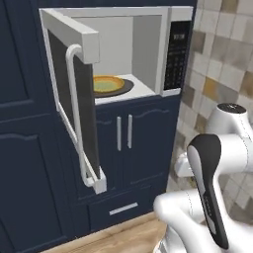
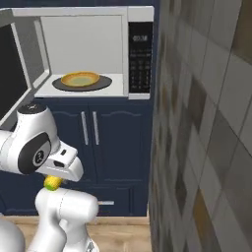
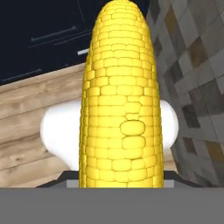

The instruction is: Pick the corn from the counter and place it in the microwave.

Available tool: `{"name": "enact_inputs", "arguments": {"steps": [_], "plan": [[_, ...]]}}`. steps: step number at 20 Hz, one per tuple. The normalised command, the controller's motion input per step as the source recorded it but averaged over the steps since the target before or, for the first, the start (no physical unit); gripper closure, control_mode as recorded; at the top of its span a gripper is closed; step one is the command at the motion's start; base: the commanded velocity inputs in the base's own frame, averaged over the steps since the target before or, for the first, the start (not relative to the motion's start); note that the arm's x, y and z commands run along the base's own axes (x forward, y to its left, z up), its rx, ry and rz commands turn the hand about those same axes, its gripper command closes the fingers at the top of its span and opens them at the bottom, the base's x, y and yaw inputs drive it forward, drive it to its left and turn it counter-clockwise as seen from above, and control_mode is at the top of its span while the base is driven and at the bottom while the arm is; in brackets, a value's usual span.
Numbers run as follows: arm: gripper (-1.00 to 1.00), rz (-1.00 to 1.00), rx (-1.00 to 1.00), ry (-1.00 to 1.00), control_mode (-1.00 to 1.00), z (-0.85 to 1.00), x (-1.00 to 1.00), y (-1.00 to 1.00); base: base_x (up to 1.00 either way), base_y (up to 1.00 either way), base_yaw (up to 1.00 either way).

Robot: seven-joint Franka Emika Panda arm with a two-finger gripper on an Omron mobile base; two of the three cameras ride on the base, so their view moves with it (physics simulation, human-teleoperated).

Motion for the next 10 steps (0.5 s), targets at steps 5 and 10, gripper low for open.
{"name": "enact_inputs", "arguments": {"steps": [5, 10], "plan": [[1.00, 0.00, 0.00, 0.00, 1.00, 0.00, 0.00, 0.00, 0.93, -0.03, 0.24], [1.00, 0.00, 0.00, 0.00, 1.00, 0.00, 0.00, 0.00, 0.57, -0.12, 0.26]]}}
